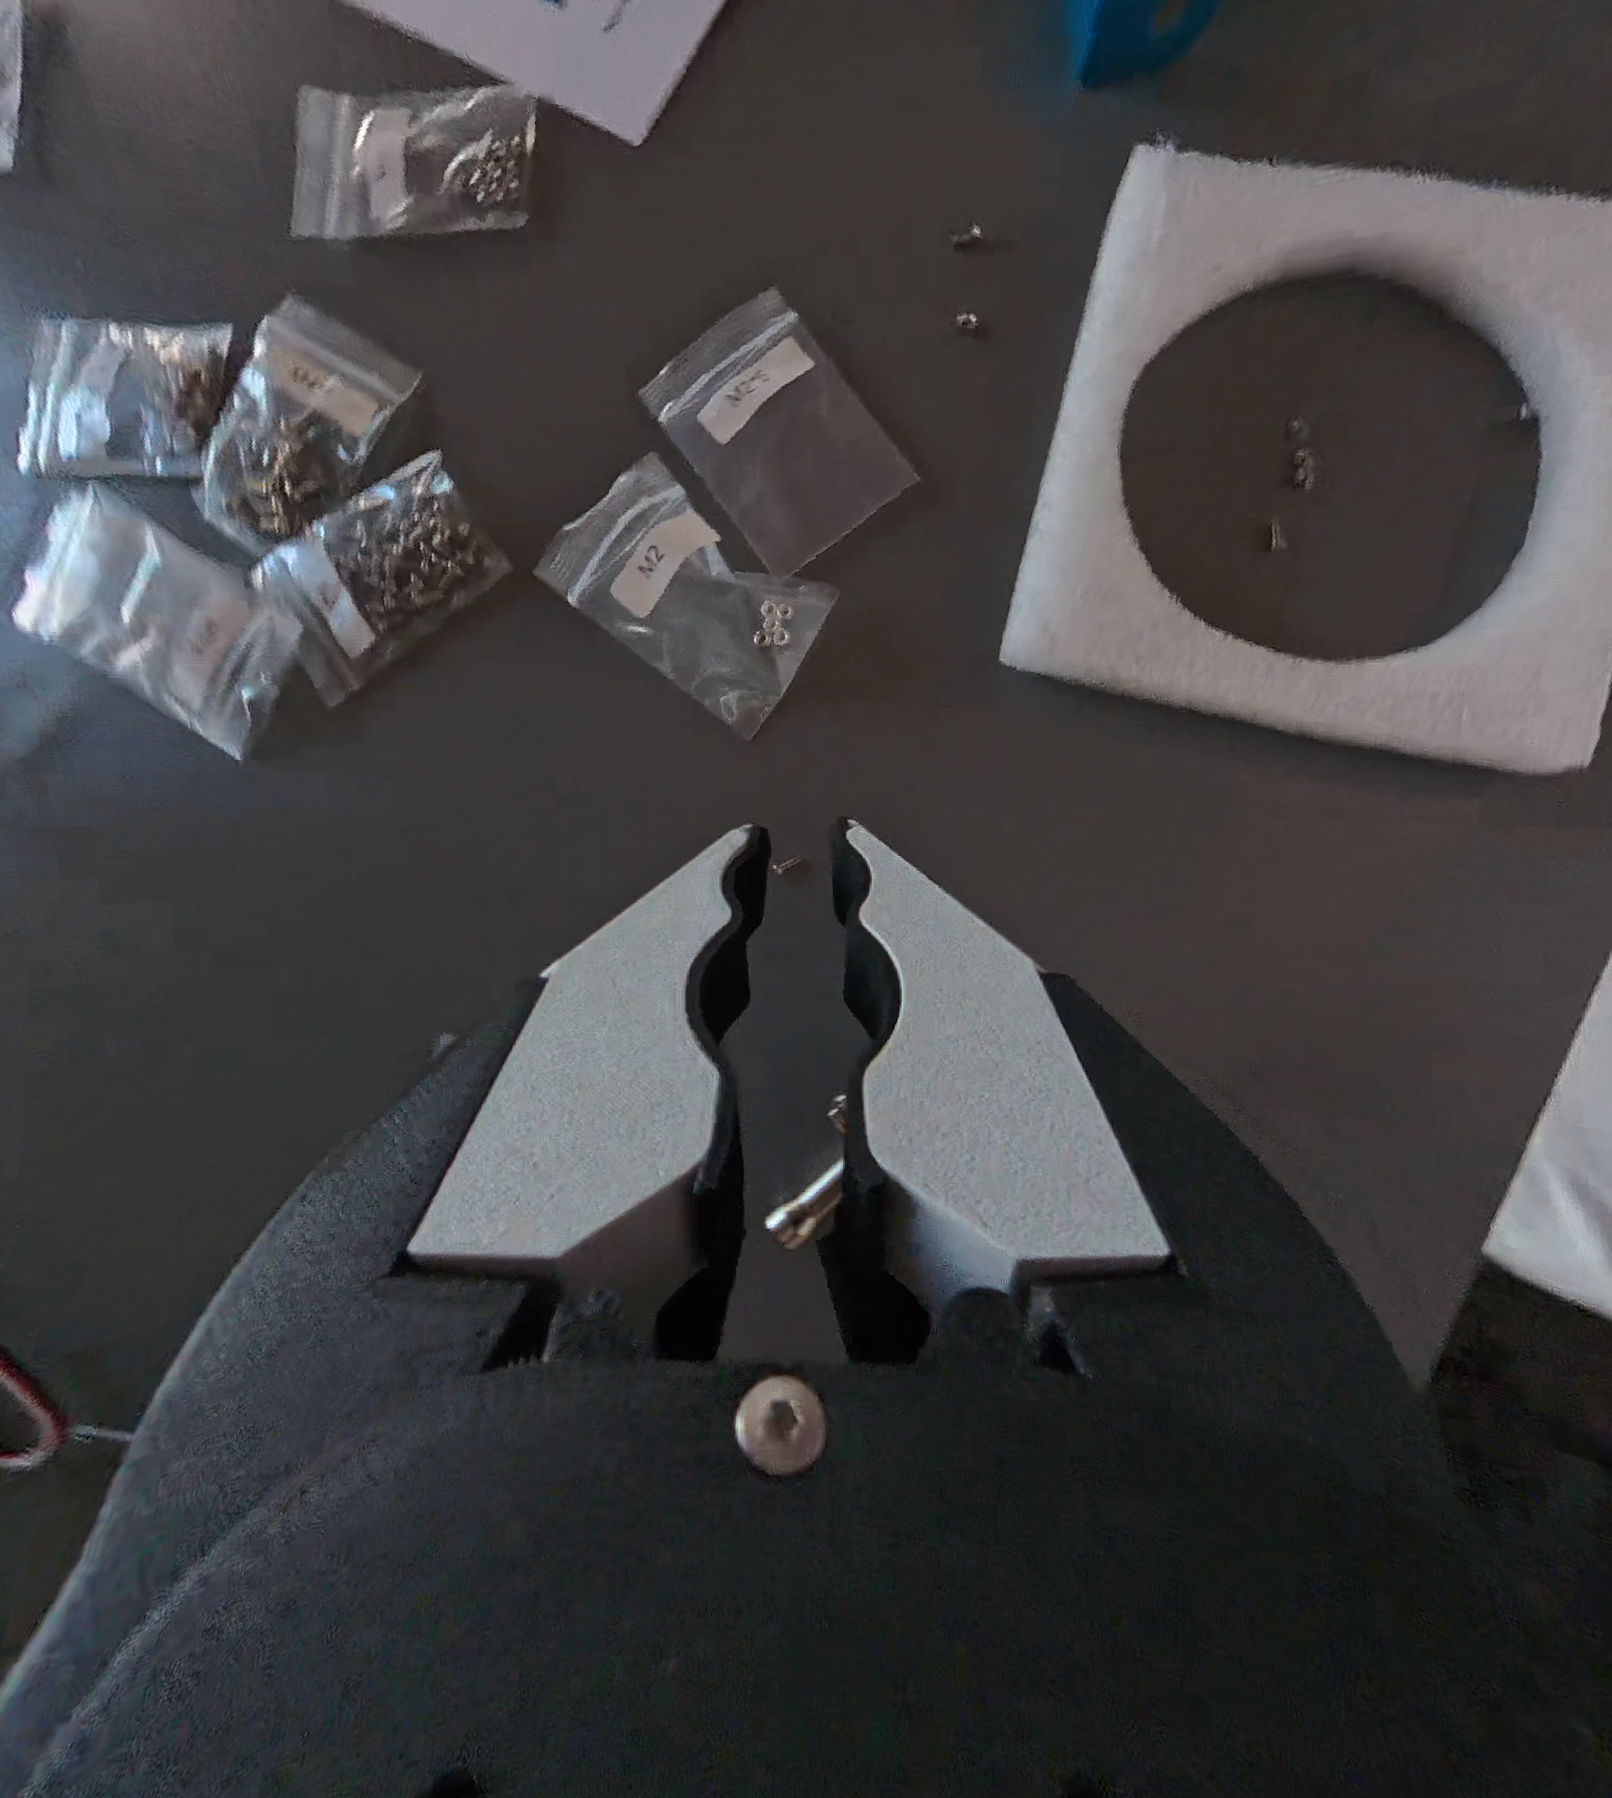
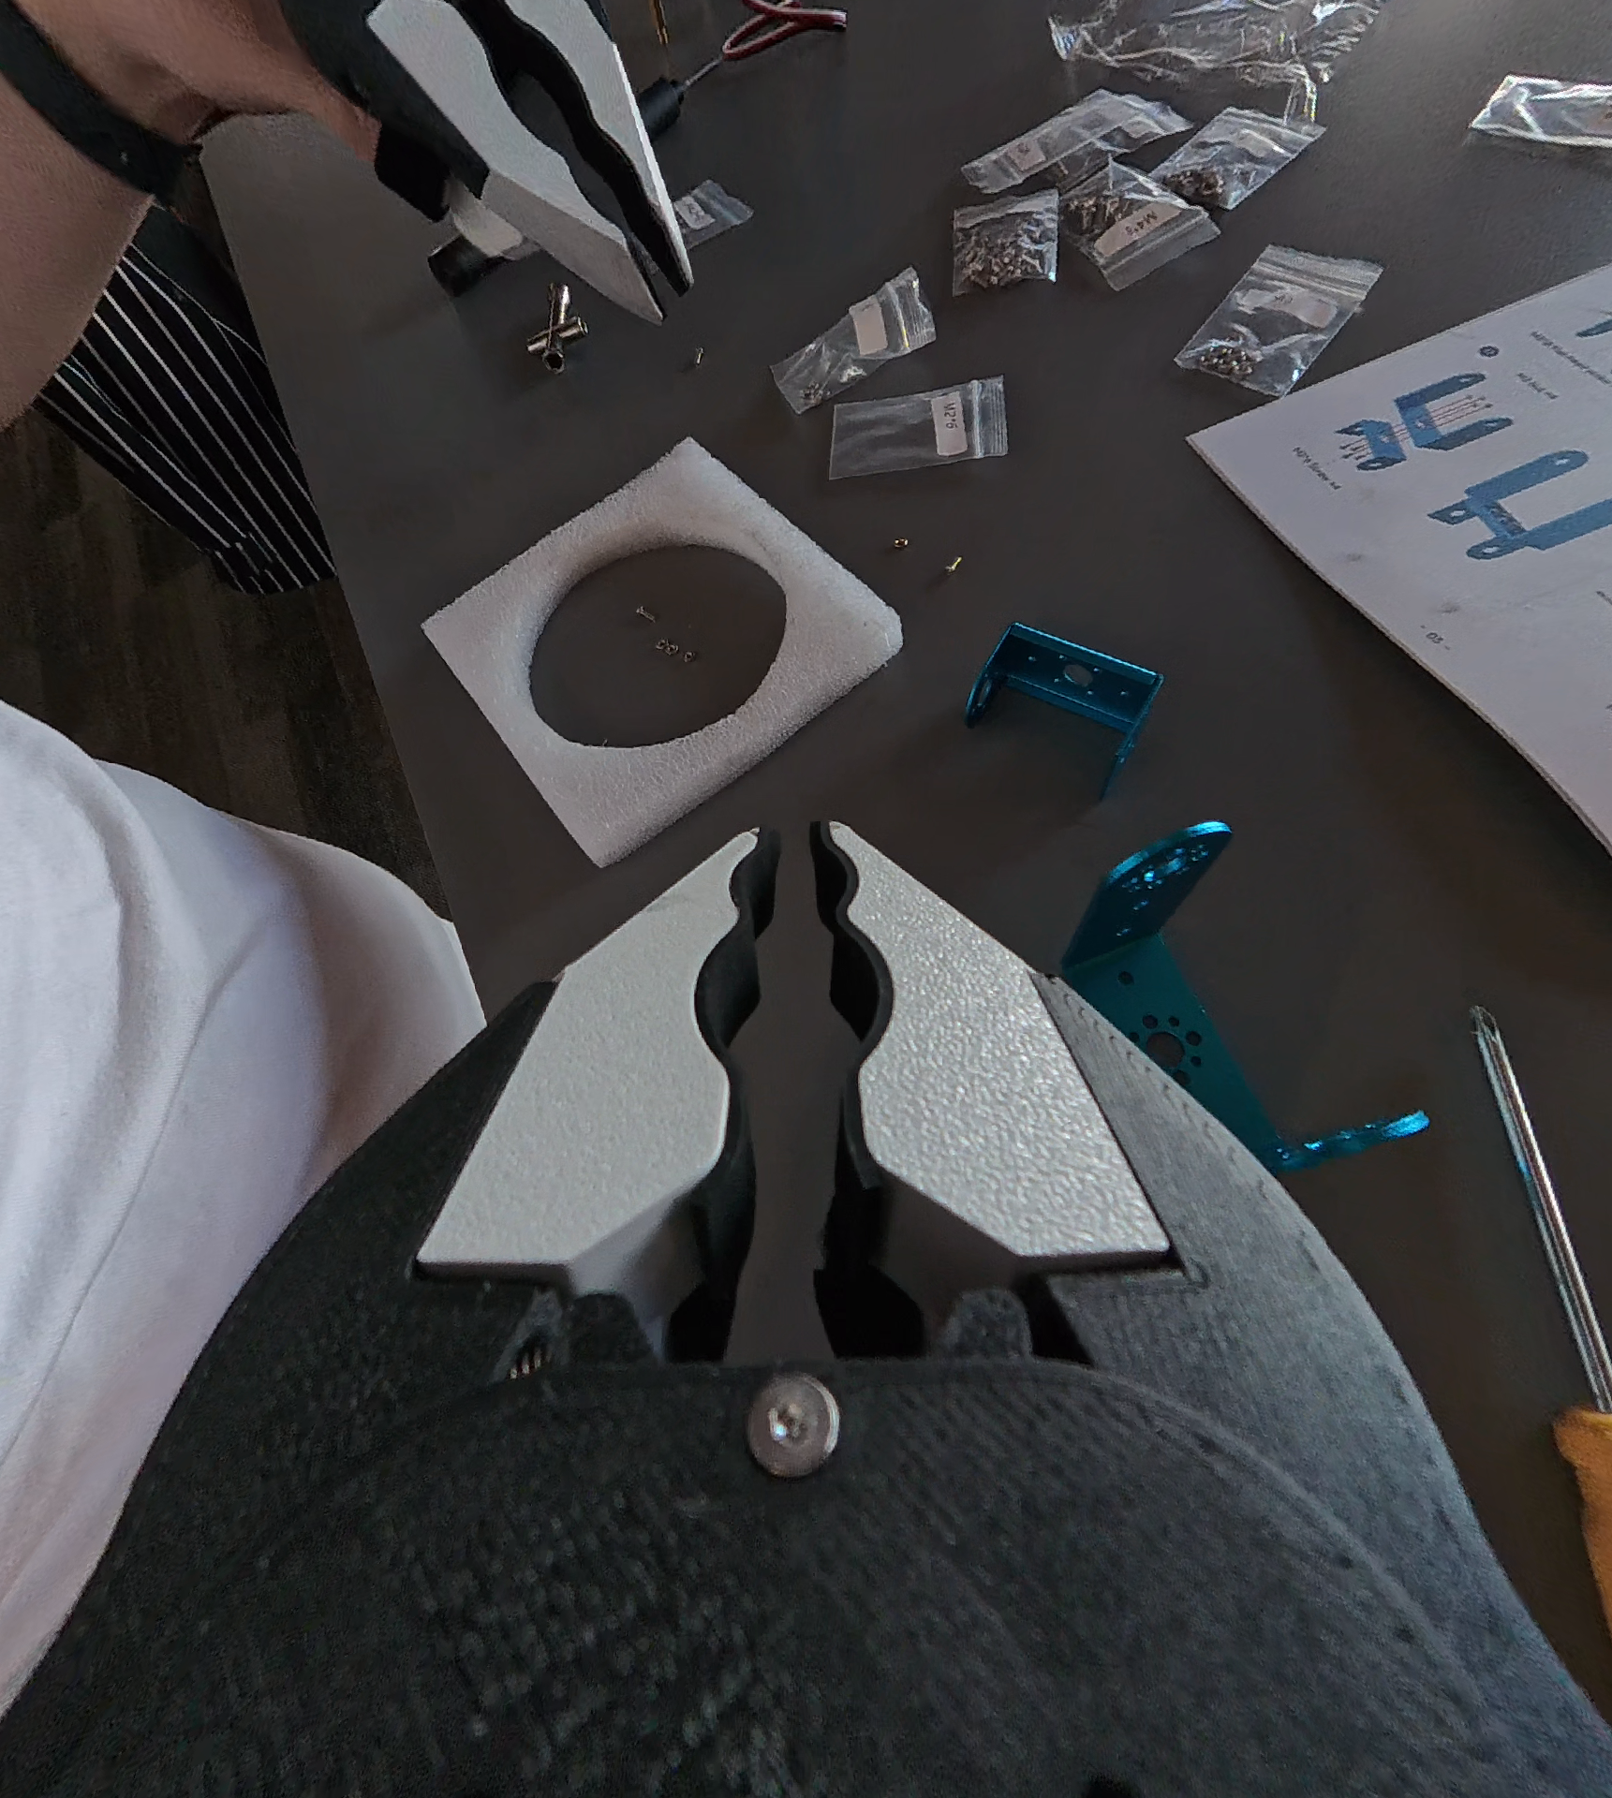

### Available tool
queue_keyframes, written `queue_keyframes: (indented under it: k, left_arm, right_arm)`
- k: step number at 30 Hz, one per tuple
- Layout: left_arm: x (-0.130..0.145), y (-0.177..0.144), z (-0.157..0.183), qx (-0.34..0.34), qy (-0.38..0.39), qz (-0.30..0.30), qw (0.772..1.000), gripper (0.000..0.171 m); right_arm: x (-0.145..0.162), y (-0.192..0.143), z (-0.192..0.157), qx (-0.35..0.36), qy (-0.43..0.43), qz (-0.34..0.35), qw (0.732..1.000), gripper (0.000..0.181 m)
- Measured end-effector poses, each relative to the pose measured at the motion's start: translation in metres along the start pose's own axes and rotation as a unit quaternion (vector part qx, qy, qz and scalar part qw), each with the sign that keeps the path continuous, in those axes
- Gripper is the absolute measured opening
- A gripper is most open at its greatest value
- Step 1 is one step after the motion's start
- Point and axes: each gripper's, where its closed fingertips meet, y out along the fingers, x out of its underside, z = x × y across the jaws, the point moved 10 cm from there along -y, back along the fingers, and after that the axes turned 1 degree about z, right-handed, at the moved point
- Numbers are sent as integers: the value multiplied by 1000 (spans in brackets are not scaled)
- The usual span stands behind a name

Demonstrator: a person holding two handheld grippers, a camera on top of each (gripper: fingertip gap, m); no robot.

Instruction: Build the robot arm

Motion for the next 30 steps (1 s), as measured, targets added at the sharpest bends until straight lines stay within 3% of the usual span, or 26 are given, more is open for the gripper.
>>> queue_keyframes:
  k: [4, 9, 11, 16, 30]
  left_arm:
    - [-11, -4, -6, 81, 146, 4, 986, 8]
    - [-20, 7, -22, 150, 246, -92, 953, 15]
    - [-19, 13, -24, 170, 265, -109, 943, 19]
    - [-10, 25, -29, 196, 313, -130, 920, 12]
    - [-9, 27, -31, 222, 363, -95, 900, 2]
  right_arm:
    - [0, 2, -2, -12, 14, 2, 1000, 6]
    - [-7, 5, -9, -4, 15, -20, 1000, 6]
    - [-9, 5, -15, 4, 18, -20, 1000, 6]
    - [-7, -1, -32, 30, 40, -22, 999, 6]
    - [-9, 3, -68, 82, 58, -31, 994, 6]
